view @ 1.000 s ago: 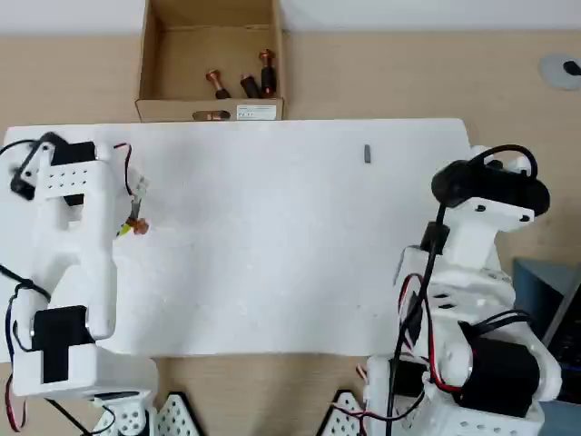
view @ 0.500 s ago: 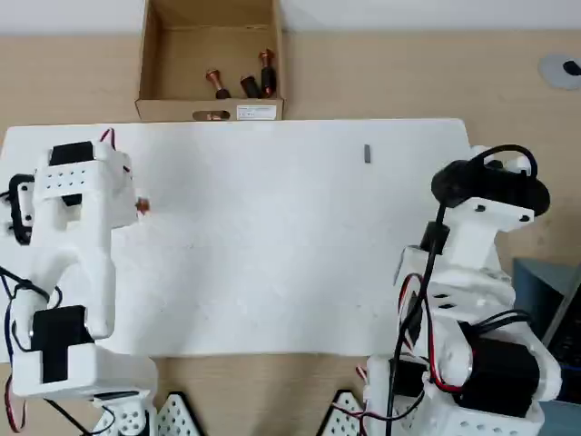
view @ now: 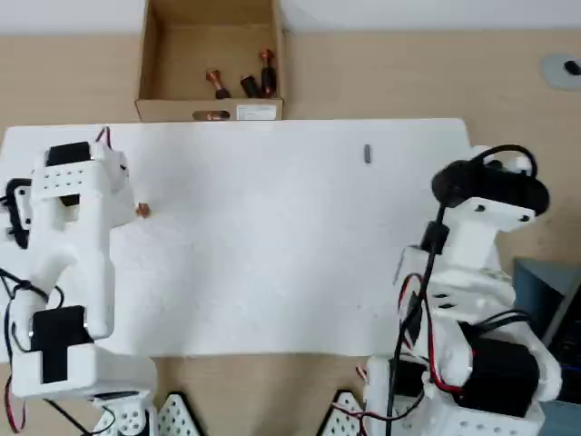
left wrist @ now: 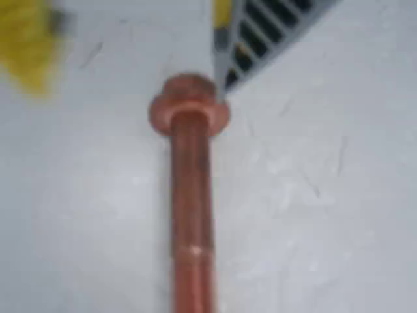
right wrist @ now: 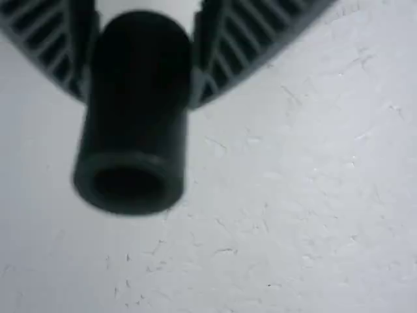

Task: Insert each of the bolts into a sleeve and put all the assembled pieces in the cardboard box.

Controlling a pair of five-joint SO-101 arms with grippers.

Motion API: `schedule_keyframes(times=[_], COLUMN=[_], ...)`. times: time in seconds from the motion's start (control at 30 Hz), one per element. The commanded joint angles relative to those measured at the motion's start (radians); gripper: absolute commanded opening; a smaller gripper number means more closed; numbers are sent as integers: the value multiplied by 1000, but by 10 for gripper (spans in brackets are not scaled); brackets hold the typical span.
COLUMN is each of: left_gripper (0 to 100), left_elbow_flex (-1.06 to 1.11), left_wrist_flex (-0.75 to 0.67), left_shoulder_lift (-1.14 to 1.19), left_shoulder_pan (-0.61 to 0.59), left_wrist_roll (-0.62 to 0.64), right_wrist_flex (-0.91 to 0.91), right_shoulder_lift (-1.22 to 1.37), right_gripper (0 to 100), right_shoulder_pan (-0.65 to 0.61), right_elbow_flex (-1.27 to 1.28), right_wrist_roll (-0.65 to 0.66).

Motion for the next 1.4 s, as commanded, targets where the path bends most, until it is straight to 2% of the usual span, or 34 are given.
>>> schedule_keyframes(times=[0.0,0.2,0.47,0.57,0.8,0.93,1.1,1.23,1.37], left_gripper=[292,295,296,295,294,293,291,195,143], left_elbow_flex=[-48,-49,-68,-107,-293,-365,-370,-368,-370], left_wrist_flex=[-6,-6,-3,72,365,485,506,531,526], left_shoulder_lift=[-51,-58,-61,-61,-59,-53,-51,-51,-50], left_shoulder_pan=[32,35,8,9,9,9,9,12,3], left_wrist_roll=[-69,-285,-678,-810,-1186,-1358,-1611,-1766,-2067], right_wrist_flex=[12,12,12,12,12,11,-11,-28,-29], right_shoulder_lift=[2,4,5,5,5,7,7,7,7], right_gripper=[9,9,9,9,9,9,9,9,9], right_shoulder_pan=[7,7,7,7,7,7,5,7,5], right_elbow_flex=[1,1,1,-1,-1,-1,13,27,28], right_wrist_roll=[-6,-3,-2,-2,-2,-2,28,48,49])
